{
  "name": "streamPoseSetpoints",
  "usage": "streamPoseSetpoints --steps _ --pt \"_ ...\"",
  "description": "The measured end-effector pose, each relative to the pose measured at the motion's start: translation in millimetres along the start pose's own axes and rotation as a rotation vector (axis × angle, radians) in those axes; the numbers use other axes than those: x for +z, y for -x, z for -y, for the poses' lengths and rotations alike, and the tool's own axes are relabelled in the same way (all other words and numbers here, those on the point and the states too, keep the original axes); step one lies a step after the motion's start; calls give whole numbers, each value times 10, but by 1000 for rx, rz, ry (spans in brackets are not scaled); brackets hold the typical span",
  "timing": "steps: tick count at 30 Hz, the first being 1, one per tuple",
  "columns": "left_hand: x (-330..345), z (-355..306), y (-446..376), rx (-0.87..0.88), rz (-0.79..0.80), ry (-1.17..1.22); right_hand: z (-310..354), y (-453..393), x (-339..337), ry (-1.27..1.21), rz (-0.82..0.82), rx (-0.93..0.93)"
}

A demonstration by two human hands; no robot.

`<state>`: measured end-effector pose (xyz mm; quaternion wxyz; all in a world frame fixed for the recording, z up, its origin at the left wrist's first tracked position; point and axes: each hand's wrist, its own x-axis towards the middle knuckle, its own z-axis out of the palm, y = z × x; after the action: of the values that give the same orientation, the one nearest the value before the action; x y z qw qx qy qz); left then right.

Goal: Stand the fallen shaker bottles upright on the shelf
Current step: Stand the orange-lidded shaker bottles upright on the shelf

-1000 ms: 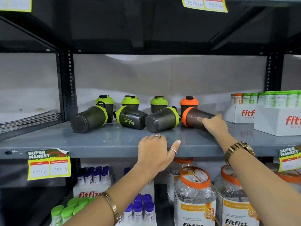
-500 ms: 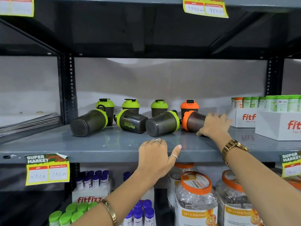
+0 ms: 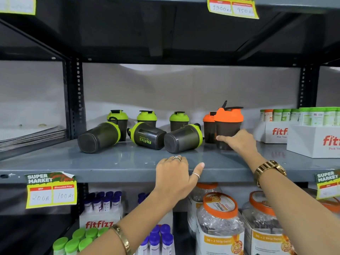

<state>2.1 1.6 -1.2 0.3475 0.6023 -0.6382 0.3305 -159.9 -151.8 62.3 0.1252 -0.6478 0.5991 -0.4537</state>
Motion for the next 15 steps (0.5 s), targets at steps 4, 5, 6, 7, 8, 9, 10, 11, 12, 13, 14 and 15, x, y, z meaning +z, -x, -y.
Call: streamPoseSetpoints --steps 4,5,6,7,8,9,10,11,12,13,14,15 --pt "8 2 -1 -4 0 6 -24 14 -16 26 102 11" --pt "11 2 -1 -4 2 4 -22 14 -22 18 114 20" --pt "9 0 0 -3 2 2 -17 20 -28 13 122 26" --pt "10 -2 2 -3 4 0 -12 31 -32 9 131 34" --pt "7 -5 3 -2 1 -1 -7 40 -33 -8 138 51" --pt "6 -6 2 2 -5 -3 -8 41 -29 -55 146 79" --pt "4 -6 0 4 -10 -4 -5 45 -17 -128 153 112" --pt "3 -3 -2 6 -11 -6 19 60 -8 -216 132 125" --pt "2 -4 -3 6 -14 -9 52 67 -8 -293 65 97" --pt "2 -7 -2 8 -17 -11 92 58 -18 -328 -39 36" --pt "4 -8 -2 12 -19 -8 158 52 -40 -313 -160 -32" --pt "11 -12 3 17 -22 -3 232 47 -73 -248 -279 -99"
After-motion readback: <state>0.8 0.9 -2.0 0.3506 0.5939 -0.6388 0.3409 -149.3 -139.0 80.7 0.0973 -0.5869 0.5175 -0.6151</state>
